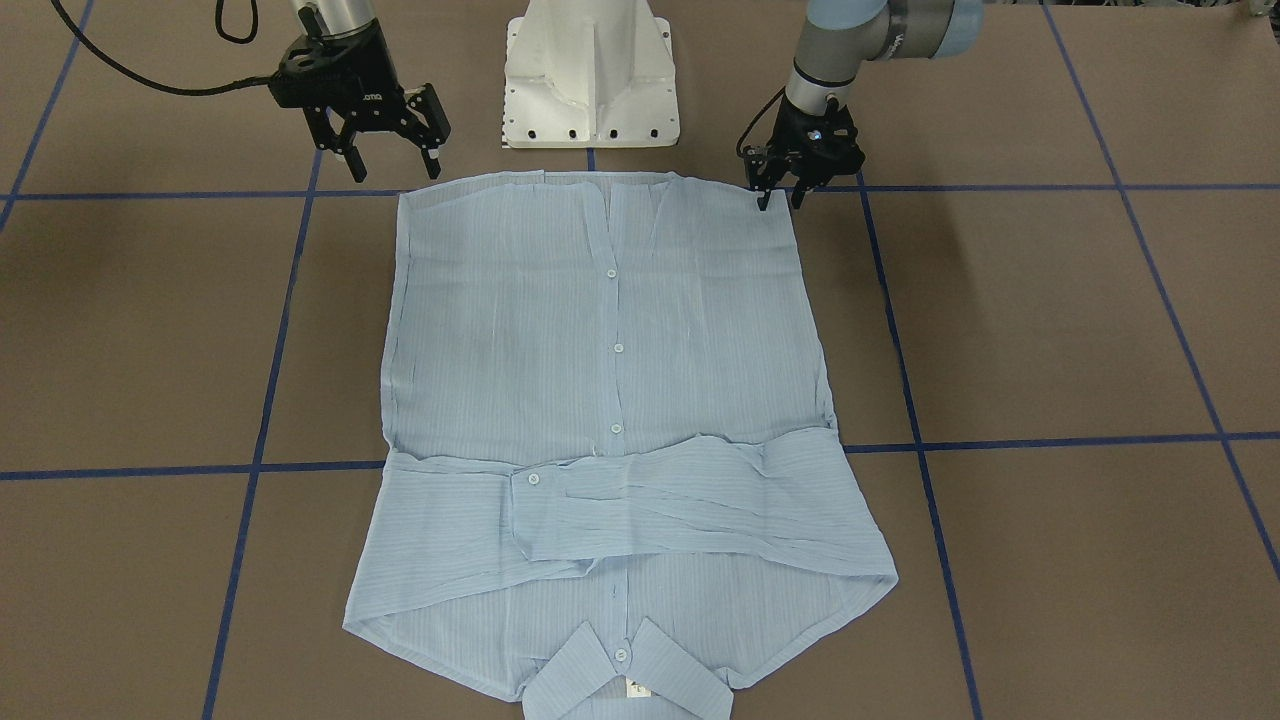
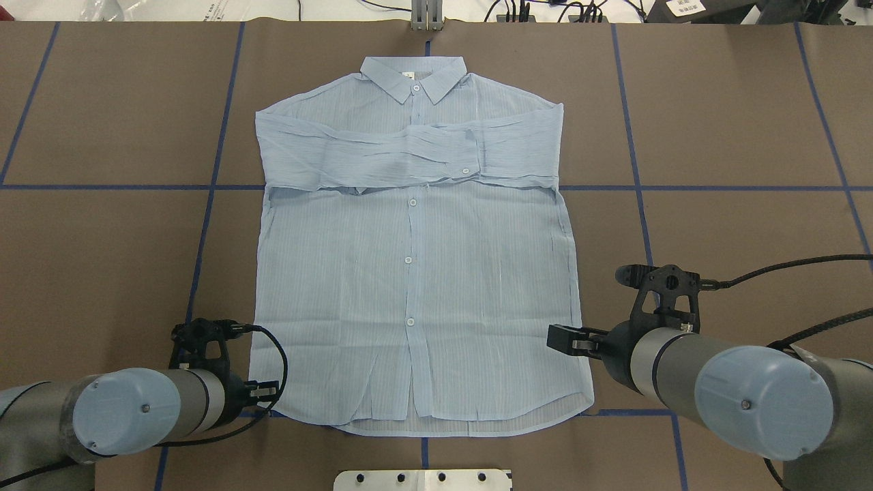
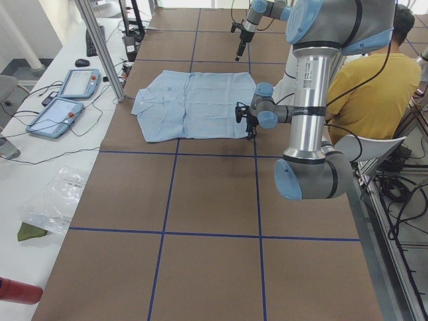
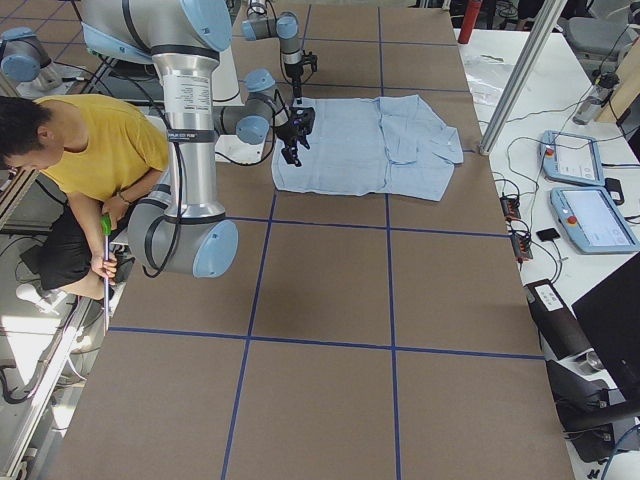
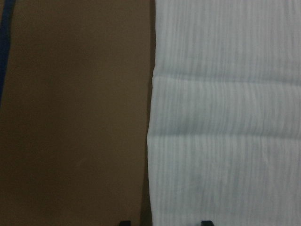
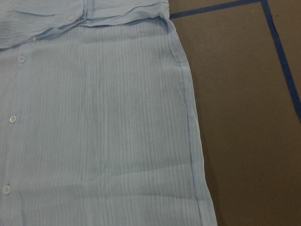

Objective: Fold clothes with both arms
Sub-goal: 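Grasp the hem corners nearest the robot with both grippers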

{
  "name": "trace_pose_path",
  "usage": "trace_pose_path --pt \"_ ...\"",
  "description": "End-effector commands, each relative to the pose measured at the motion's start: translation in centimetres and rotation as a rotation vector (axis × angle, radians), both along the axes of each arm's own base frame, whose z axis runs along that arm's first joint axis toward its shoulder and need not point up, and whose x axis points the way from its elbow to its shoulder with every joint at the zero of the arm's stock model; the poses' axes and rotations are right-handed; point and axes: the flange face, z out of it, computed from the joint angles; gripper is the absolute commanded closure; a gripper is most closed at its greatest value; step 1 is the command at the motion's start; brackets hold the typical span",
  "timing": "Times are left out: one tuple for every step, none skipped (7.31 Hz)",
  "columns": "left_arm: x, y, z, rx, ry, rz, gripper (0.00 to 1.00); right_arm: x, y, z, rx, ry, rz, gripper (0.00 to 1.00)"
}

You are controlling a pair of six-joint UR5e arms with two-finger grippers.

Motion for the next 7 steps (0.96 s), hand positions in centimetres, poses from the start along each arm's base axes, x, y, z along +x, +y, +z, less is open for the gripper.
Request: trace_pose_path --pt "-0.1 0.1 -0.5 0.0 0.011 0.003 0.77 0.0 0.0 0.0 0.0 0.0 0.0 0.0" --pt "-0.1 0.1 -0.5 0.0 0.011 0.003 0.96 0.0 0.0 0.1 -0.001 0.003 0.0 0.0" --pt "-0.2 0.0 -0.5 0.0 0.011 0.002 1.0 0.0 0.0 0.5 -0.002 0.009 0.0 0.0" --pt "-0.8 0.1 -1.6 0.007 0.029 0.003 1.0 0.1 0.1 0.7 -0.001 -0.005 -0.002 0.0" --pt "-1.2 0.2 -2.4 0.012 0.046 0.004 1.0 0.6 0.2 1.2 0.005 -0.03 -0.002 0.0" --pt "-1.1 0.2 -2.6 0.013 0.05 0.006 1.0 1.4 0.4 2.6 0.009 -0.047 -0.004 0.0" --pt "-1.2 0.1 -3.4 0.015 0.069 0.001 1.0 2.5 0.7 4.5 0.014 -0.068 -0.004 0.0"
